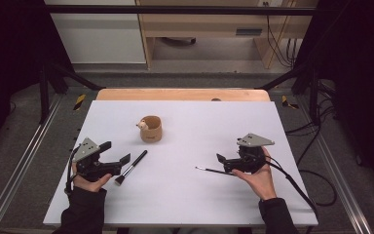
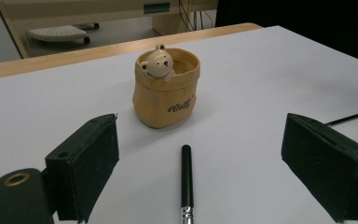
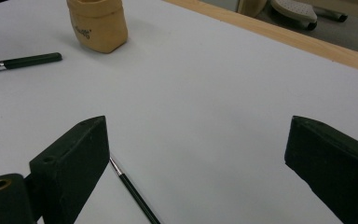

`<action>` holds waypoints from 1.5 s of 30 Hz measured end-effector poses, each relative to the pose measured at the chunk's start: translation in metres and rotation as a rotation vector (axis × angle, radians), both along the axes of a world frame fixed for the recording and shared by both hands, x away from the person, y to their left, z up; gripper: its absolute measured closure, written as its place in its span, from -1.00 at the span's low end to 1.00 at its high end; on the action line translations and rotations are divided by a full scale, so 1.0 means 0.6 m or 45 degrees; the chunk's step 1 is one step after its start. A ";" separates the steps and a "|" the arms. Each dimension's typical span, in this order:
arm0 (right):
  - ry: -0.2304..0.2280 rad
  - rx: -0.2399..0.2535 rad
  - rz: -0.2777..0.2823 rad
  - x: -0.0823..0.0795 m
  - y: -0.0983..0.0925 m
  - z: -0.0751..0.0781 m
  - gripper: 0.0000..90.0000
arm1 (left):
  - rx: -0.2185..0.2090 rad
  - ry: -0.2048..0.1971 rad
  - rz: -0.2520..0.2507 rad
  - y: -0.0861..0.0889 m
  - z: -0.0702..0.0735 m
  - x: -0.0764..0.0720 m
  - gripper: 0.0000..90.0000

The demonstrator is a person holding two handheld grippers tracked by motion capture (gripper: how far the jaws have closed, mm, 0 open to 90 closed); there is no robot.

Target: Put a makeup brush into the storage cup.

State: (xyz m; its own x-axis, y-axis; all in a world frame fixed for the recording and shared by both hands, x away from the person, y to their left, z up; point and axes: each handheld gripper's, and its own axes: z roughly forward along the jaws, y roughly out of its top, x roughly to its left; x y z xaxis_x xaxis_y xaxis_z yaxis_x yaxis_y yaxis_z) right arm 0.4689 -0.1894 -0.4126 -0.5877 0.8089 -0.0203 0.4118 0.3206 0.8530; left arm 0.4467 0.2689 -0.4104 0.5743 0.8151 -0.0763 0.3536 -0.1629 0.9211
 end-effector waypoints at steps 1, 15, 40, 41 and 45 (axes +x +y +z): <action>0.007 -0.007 0.002 0.001 0.001 -0.002 -0.84 | 0.001 0.000 -0.003 0.000 0.000 0.000 -0.77; 0.090 -0.111 0.035 0.007 0.016 -0.029 -0.80 | 0.011 0.002 -0.017 -0.004 0.000 -0.001 -0.77; 0.233 -0.189 0.118 0.015 0.049 -0.076 -0.40 | 0.022 0.002 -0.033 -0.007 -0.001 0.000 -0.77; 0.230 -0.196 0.128 0.016 0.052 -0.078 -0.39 | 0.024 0.002 -0.034 -0.007 -0.001 0.000 -0.77; 0.244 -0.204 0.145 0.016 0.055 -0.083 -0.29 | 0.024 0.004 -0.038 -0.007 -0.002 0.000 -0.77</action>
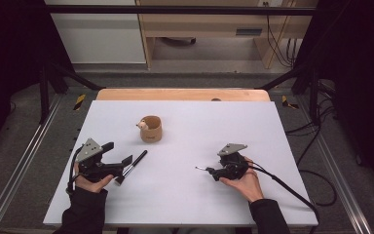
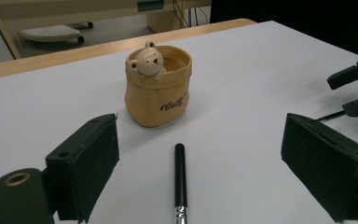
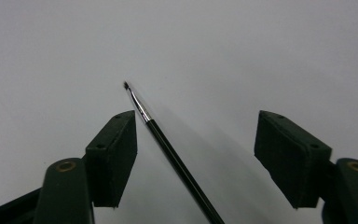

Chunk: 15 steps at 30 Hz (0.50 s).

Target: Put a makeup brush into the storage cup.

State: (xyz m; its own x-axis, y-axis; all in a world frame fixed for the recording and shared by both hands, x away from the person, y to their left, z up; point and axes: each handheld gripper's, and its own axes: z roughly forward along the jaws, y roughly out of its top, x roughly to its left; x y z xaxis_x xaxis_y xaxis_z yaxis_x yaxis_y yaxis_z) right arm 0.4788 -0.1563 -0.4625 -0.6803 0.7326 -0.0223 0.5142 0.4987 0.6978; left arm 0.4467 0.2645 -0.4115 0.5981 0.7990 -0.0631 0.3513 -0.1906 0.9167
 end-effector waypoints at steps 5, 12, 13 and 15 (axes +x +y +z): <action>0.035 -0.001 0.009 0.000 0.002 -0.003 -0.17 | 0.009 0.004 -0.005 0.000 -0.001 0.001 -0.77; 0.067 -0.012 0.031 0.000 0.004 -0.007 0.02 | 0.005 0.007 0.005 0.001 -0.002 0.002 -0.79; 0.077 -0.017 0.027 -0.001 0.004 -0.007 0.05 | 0.005 0.009 0.006 0.001 -0.002 0.002 -0.79; 0.088 -0.021 0.027 -0.001 0.005 -0.007 0.10 | 0.006 0.009 0.005 0.001 -0.002 0.002 -0.80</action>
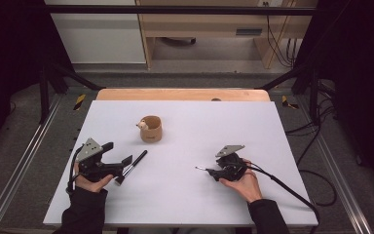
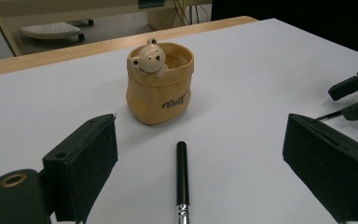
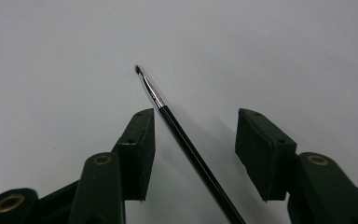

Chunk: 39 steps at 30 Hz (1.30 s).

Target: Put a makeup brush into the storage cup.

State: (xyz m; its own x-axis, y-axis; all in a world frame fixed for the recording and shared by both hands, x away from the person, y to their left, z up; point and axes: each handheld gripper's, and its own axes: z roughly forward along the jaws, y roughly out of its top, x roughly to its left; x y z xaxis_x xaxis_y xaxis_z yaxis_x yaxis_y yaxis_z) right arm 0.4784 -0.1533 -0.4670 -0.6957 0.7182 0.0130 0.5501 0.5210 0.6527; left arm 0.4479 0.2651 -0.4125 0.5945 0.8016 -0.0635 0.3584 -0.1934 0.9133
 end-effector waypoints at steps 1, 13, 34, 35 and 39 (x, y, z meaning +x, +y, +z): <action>0.002 -0.005 0.002 0.000 0.000 0.000 0.12 | -0.001 -0.001 0.000 0.000 0.000 0.000 -0.80; 0.022 -0.030 0.001 0.001 0.001 -0.005 0.42 | -0.001 -0.003 0.000 0.000 0.001 -0.001 -0.79; 0.027 -0.048 0.006 0.000 -0.002 -0.003 0.78 | 0.011 -0.004 -0.008 -0.001 0.001 -0.001 -0.78; 0.029 -0.047 0.005 0.000 -0.002 -0.003 0.78 | 0.012 -0.004 -0.008 -0.001 0.001 -0.001 -0.78; 0.029 -0.047 0.010 0.000 -0.003 -0.002 0.81 | 0.012 -0.005 -0.010 -0.002 0.001 -0.002 -0.78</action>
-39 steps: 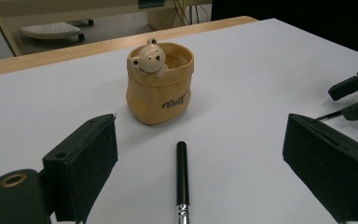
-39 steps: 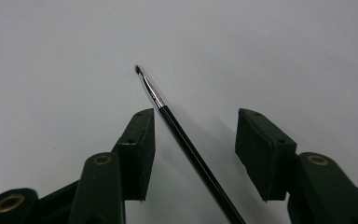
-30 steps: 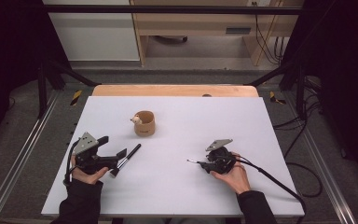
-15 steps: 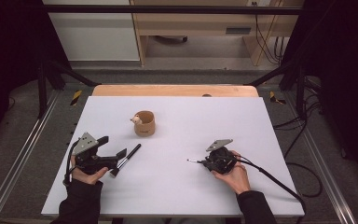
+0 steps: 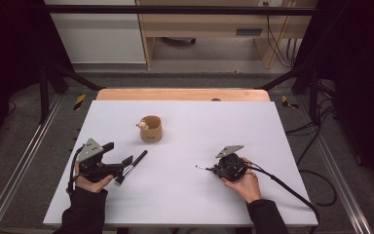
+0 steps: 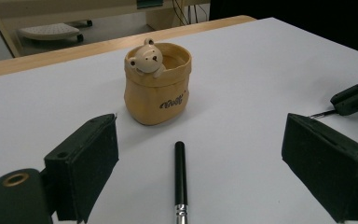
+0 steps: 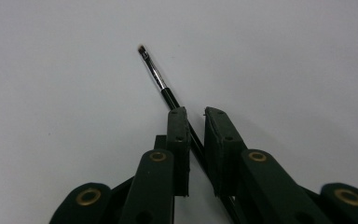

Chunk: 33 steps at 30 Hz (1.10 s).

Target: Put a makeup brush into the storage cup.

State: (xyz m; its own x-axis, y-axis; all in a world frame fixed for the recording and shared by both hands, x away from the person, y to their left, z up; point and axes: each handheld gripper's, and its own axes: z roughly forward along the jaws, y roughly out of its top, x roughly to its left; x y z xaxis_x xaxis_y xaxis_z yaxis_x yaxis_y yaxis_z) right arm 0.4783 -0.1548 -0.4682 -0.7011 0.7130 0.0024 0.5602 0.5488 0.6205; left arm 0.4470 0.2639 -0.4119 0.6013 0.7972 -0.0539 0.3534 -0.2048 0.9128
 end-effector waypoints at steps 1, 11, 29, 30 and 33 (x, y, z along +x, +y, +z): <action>-0.001 0.008 -0.001 -0.001 0.000 0.000 0.82 | 0.001 0.000 0.000 0.000 0.000 0.000 -0.78; -0.020 -0.013 0.016 -0.001 -0.001 -0.002 0.78 | -0.002 -0.001 -0.002 0.000 0.000 0.000 -0.78; -0.014 -0.026 -0.083 0.001 -0.003 0.000 0.91 | 0.004 0.001 -0.002 0.000 0.000 0.000 -0.78; -0.010 -0.021 -0.093 0.000 -0.002 0.000 0.91 | 0.004 0.000 -0.002 0.000 0.000 0.000 -0.78; -0.007 -0.019 -0.086 0.001 -0.003 0.000 0.91 | 0.007 -0.001 -0.005 -0.001 0.000 -0.001 -0.77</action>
